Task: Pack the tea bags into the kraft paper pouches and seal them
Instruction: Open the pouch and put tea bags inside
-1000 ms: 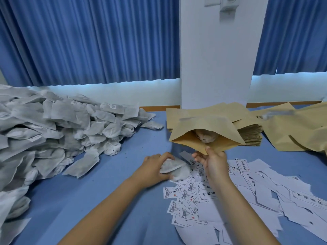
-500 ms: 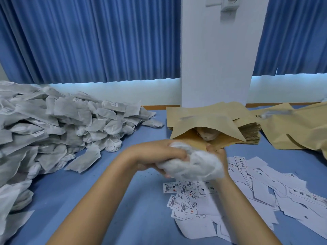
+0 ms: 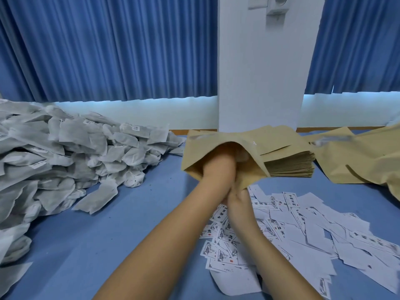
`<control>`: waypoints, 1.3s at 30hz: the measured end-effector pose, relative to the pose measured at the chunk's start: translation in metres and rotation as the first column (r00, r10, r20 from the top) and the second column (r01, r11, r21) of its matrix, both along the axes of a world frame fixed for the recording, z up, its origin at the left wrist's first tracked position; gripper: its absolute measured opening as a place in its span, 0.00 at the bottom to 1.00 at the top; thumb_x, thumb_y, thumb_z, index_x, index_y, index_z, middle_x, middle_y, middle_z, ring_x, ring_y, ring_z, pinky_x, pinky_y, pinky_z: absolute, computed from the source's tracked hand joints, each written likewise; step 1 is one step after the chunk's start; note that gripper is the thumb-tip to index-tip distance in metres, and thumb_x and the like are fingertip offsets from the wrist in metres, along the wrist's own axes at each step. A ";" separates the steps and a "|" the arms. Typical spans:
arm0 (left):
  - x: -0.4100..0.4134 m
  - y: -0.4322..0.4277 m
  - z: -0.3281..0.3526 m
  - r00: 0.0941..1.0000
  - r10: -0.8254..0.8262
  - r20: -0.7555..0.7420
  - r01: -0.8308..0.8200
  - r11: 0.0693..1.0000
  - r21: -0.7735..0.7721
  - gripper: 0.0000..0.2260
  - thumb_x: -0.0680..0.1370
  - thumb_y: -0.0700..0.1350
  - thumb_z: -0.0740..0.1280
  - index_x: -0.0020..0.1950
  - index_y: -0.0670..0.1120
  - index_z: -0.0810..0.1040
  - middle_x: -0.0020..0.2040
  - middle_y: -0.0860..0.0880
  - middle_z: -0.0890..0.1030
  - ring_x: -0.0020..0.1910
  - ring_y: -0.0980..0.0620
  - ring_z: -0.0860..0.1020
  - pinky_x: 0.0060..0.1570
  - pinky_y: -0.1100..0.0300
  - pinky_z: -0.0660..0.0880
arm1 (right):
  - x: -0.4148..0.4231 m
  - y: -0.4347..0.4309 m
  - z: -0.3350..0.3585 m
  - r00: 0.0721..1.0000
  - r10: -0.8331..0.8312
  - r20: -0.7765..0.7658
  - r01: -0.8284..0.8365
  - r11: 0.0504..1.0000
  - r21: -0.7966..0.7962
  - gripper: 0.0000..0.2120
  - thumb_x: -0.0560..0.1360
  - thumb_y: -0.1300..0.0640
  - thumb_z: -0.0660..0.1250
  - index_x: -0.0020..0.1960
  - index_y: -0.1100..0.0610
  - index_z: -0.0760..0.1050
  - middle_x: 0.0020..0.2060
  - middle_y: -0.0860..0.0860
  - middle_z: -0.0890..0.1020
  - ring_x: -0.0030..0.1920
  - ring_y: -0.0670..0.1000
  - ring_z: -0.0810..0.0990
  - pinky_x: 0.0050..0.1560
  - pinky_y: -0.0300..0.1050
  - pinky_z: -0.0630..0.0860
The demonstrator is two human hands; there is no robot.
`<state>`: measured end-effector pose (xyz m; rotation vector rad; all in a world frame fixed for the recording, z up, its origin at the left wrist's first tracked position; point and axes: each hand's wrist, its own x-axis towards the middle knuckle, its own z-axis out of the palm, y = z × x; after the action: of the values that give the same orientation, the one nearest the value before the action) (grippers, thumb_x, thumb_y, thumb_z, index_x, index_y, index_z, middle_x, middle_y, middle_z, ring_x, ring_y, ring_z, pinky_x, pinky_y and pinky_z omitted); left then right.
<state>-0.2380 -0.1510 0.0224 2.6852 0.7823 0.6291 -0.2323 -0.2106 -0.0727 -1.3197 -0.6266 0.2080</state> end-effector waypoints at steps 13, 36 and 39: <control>-0.090 0.004 -0.004 0.993 0.020 0.116 -0.080 0.831 0.550 0.18 0.69 0.46 0.71 0.58 0.50 0.75 0.52 0.45 0.74 0.52 0.44 0.72 0.41 0.55 0.66 | 0.016 -0.001 0.001 0.914 0.345 -0.212 -0.355 0.935 -0.007 0.07 0.80 0.68 0.53 0.51 0.66 0.69 0.30 0.56 0.82 0.25 0.54 0.80 0.25 0.41 0.75; -0.090 0.090 -0.090 0.772 0.121 0.624 0.072 0.959 -0.275 0.10 0.68 0.33 0.69 0.43 0.46 0.84 0.40 0.51 0.79 0.33 0.58 0.73 0.37 0.74 0.68 | 0.049 0.003 -0.025 0.717 0.312 0.623 0.273 0.697 -0.664 0.08 0.77 0.62 0.64 0.49 0.61 0.82 0.44 0.54 0.84 0.44 0.52 0.80 0.48 0.44 0.74; -0.093 0.091 -0.089 0.760 0.156 0.631 0.046 0.956 -0.291 0.10 0.69 0.33 0.69 0.44 0.46 0.84 0.41 0.50 0.80 0.34 0.56 0.73 0.37 0.73 0.69 | 0.044 -0.005 -0.015 0.699 0.039 0.714 0.374 0.831 -0.411 0.05 0.73 0.67 0.67 0.46 0.62 0.81 0.42 0.54 0.82 0.44 0.53 0.78 0.47 0.47 0.75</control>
<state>-0.3315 -0.0603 -0.0670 1.9610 0.6803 1.2599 -0.1883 -0.2159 -0.0875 -2.0236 -1.1352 -0.3430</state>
